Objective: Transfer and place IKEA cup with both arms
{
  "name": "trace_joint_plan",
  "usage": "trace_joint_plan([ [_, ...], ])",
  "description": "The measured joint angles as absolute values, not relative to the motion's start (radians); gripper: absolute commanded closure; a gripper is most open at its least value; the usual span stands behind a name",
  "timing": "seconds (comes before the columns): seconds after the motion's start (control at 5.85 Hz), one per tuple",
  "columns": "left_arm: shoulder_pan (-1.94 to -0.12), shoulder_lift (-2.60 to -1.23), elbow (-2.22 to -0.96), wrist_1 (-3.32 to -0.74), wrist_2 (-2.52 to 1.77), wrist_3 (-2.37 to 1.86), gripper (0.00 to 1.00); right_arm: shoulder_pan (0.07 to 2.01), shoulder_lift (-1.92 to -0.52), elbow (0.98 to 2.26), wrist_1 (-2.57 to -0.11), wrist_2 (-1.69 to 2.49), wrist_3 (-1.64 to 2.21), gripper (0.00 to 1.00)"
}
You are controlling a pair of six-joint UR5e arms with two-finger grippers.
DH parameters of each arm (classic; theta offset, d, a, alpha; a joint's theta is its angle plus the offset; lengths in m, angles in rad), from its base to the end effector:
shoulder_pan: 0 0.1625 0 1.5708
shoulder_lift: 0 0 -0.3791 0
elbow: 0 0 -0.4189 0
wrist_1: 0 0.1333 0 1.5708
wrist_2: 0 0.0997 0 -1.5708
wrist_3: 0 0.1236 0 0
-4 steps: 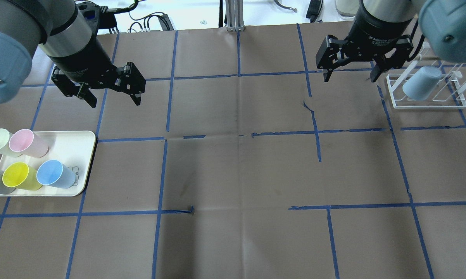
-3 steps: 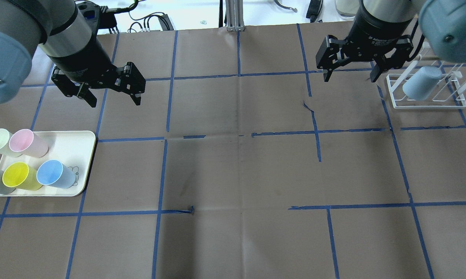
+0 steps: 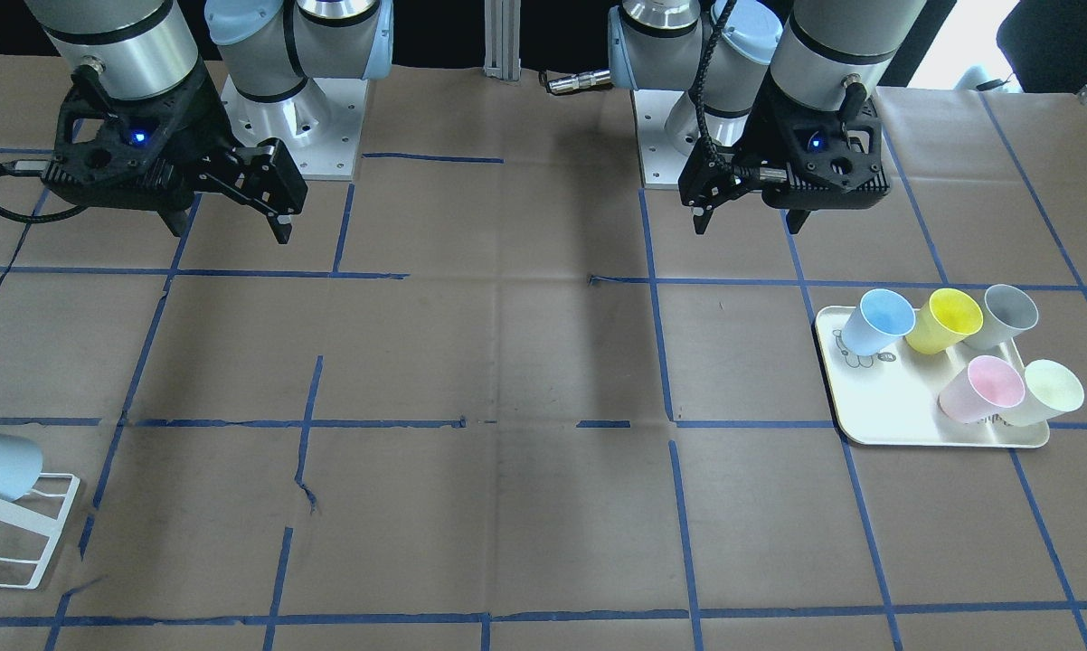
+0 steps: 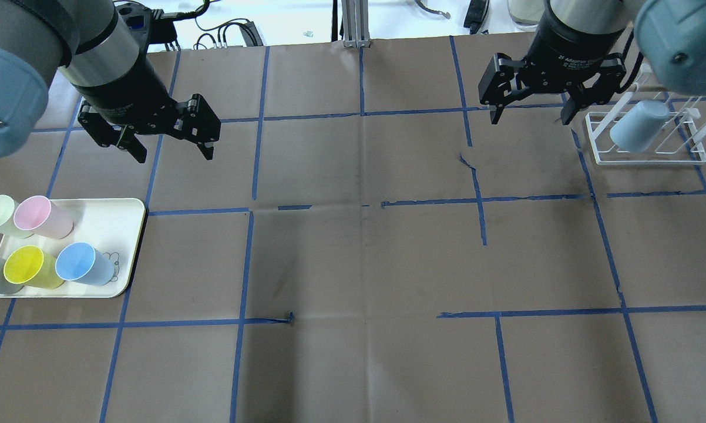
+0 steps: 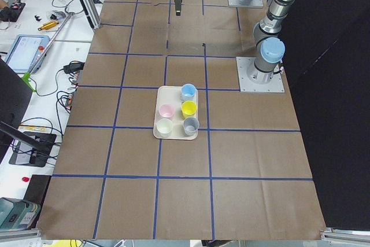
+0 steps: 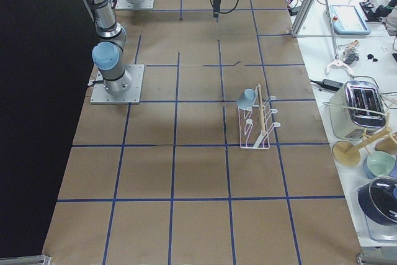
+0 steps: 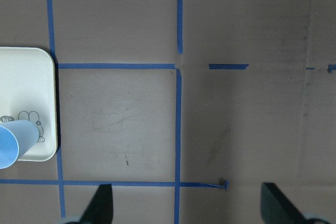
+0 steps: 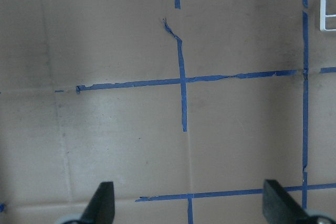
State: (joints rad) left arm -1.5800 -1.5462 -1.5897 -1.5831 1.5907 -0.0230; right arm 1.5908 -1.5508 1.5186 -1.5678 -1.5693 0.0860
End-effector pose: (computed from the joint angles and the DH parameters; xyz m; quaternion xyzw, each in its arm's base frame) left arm -0.1355 -0.5072 0.4196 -0.0069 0.9999 0.0031 0.0100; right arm 0.1441 -0.5268 0.4344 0.0330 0.9993 -0.0145 0.0015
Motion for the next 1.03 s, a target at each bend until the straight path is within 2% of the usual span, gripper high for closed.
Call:
trace_joint_plan([
  [0.51, -1.580, -1.546, -1.590, -1.583, 1.591, -0.023, 0.02, 1.548, -1.548, 1.519, -1.580, -1.565, 0.039, 0.00],
  [1.03, -1.580, -1.546, -1.591, -1.583, 1.591, -0.023, 0.02, 1.332, -1.499, 1.506, -1.607, -1.555, -0.252, 0.00],
])
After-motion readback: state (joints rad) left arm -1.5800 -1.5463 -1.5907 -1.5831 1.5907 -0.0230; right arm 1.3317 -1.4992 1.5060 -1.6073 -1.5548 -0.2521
